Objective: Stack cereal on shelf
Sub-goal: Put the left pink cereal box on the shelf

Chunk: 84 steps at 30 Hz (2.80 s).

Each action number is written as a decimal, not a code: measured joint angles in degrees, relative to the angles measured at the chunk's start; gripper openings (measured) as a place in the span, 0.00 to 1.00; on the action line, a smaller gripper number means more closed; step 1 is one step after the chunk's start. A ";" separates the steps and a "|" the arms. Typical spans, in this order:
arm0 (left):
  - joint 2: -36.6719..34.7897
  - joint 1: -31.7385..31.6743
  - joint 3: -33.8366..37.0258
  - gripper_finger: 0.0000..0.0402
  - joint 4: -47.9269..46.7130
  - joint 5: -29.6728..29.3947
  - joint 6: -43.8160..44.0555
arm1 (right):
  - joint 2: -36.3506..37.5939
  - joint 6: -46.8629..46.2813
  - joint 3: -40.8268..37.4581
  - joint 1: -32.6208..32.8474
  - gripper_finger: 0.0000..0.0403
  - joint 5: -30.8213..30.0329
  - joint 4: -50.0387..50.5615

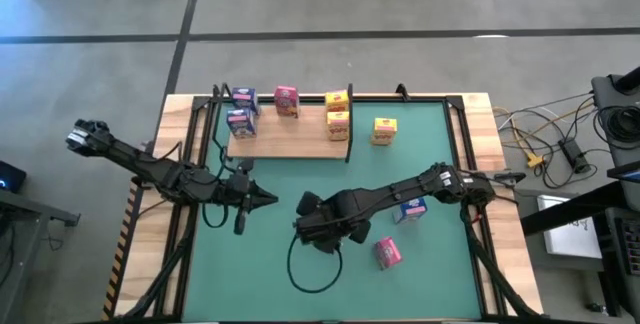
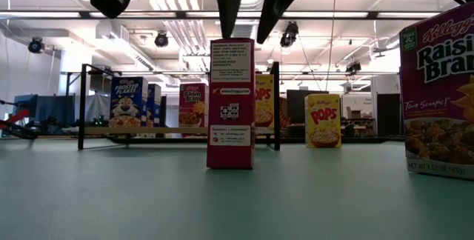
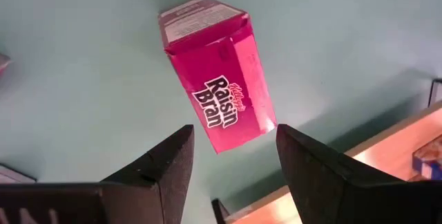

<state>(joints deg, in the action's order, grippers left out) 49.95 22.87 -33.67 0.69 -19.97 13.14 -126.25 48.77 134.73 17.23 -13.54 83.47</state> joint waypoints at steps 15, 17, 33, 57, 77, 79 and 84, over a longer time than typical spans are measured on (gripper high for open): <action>3.07 1.95 -0.38 0.00 7.06 0.00 -3.60 | -1.28 2.28 -0.12 -1.64 0.49 0.04 -0.25; 3.20 1.95 -0.39 0.00 7.14 -0.02 -3.60 | -1.28 2.27 -0.12 -1.64 0.48 0.00 -0.23; 5.35 1.95 -0.35 0.00 7.06 -0.02 -0.60 | -1.26 2.26 -0.12 -2.49 0.49 -4.57 -2.01; 7.01 1.95 -0.37 0.00 9.87 -0.05 -0.51 | 5.15 -8.74 -0.14 -2.99 0.52 0.93 1.01; 6.97 2.10 -0.37 0.00 10.03 -0.04 -0.39 | 5.08 4.98 -10.74 -2.89 0.78 0.99 -0.87; 6.99 2.10 -0.37 0.00 10.03 -0.04 -0.37 | 5.08 7.24 -11.75 -3.02 0.77 -1.52 -2.91; 6.99 2.10 -0.37 0.00 10.03 -0.04 -0.38 | 5.08 11.99 -12.71 -3.03 0.74 -2.95 -7.95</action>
<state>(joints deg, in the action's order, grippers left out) 56.95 24.97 -34.04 10.72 -20.01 12.76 -121.16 60.76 122.02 14.20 -16.49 75.53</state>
